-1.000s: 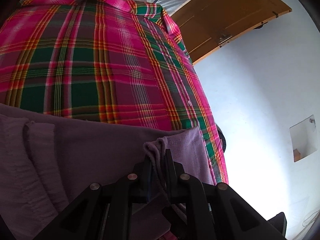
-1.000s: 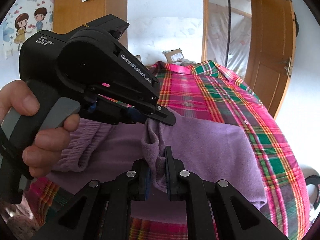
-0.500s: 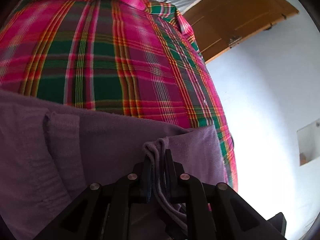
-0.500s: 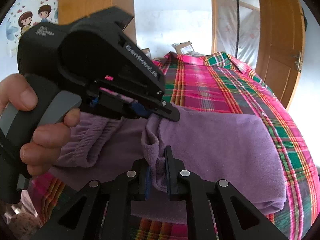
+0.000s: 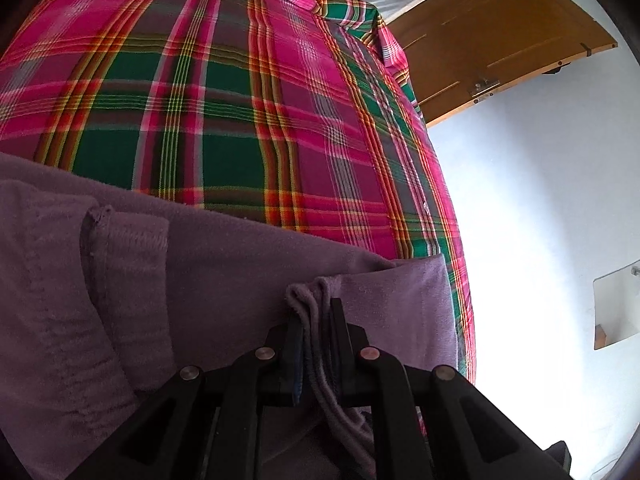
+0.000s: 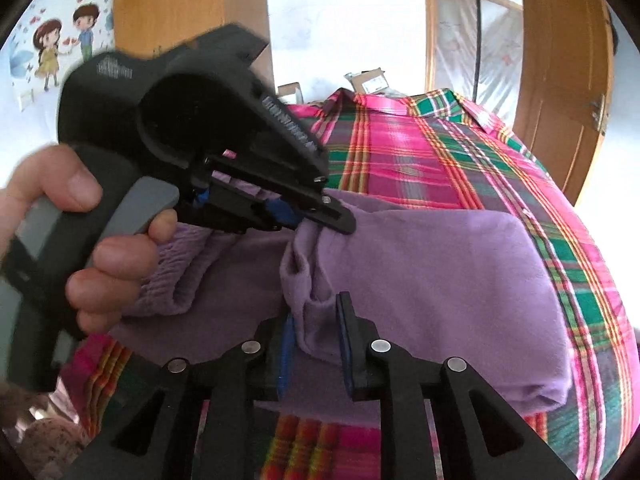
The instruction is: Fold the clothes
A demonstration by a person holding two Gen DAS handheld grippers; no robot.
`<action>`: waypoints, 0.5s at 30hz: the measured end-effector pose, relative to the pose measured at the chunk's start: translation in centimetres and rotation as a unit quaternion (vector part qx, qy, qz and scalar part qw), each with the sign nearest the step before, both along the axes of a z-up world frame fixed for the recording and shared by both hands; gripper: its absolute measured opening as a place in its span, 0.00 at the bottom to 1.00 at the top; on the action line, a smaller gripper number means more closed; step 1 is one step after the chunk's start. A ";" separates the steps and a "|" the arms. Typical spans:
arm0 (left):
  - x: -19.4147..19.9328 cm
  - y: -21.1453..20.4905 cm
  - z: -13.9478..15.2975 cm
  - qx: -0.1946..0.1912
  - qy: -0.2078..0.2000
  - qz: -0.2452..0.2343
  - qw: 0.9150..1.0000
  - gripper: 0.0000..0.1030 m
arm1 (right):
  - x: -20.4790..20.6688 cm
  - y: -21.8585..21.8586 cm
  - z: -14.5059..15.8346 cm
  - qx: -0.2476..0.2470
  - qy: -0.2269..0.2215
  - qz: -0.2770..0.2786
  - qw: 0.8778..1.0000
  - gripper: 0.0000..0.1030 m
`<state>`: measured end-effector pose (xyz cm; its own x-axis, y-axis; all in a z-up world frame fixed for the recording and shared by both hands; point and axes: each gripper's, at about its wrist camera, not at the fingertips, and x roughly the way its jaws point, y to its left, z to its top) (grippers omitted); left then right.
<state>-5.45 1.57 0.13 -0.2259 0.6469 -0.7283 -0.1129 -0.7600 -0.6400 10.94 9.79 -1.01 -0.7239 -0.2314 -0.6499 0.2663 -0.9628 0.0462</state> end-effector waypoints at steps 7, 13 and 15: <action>0.3 -0.2 -0.2 0.016 -0.008 0.006 1.000 0.11 | 2.8 6.3 0.9 -0.015 0.020 -0.084 0.996 0.24; 0.1 0.1 -0.4 0.021 -0.009 0.008 1.000 0.11 | 4.9 11.1 1.3 -0.015 0.018 -0.178 0.984 0.24; -0.1 0.3 -0.5 0.022 -0.010 0.009 1.000 0.11 | 4.5 12.0 1.0 -0.029 0.009 -0.187 0.982 0.24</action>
